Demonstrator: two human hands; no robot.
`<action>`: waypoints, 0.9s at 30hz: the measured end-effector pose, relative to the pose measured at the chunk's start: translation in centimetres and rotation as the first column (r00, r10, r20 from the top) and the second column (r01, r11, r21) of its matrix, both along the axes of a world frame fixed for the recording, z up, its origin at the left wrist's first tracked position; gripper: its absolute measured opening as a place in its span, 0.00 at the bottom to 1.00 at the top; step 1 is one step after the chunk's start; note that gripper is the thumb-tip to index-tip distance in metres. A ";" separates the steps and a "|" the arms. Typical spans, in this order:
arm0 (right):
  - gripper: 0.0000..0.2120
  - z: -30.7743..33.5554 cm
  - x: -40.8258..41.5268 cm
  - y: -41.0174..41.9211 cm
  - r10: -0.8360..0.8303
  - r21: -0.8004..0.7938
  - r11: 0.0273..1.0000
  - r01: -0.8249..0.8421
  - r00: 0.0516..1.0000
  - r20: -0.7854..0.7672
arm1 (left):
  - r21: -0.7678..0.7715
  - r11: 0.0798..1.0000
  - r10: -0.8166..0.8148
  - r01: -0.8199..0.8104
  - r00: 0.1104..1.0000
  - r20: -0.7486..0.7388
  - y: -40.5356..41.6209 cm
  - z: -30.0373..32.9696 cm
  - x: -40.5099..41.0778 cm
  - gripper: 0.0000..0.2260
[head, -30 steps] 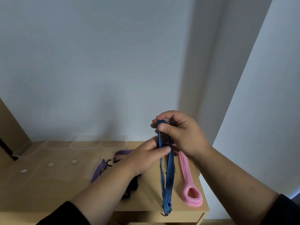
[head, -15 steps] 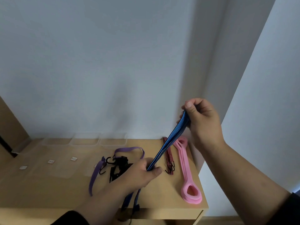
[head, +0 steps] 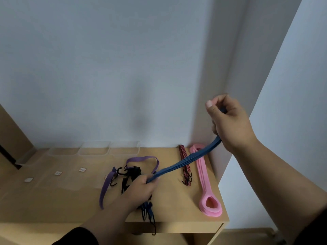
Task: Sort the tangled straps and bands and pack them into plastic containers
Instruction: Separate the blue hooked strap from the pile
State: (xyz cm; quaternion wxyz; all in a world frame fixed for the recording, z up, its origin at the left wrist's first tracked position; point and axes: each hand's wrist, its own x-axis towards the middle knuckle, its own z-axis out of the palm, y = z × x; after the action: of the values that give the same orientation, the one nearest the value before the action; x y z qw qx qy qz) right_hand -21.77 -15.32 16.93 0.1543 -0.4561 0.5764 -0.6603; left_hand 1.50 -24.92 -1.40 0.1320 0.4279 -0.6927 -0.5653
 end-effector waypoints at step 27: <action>0.11 -17.0 4.4 2.5 0.387 0.440 0.744 -0.502 0.862 0.328 | 0.365 0.921 0.191 0.132 0.666 -0.721 1.1 12.4 -9.4 0.06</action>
State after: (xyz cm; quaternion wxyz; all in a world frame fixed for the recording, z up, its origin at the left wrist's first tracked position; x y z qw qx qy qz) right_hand -17.36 -12.81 -0.07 0.4848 -0.4488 0.5838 -0.4720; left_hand -7.90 -23.79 10.95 0.3254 0.1879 -0.4445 -0.8131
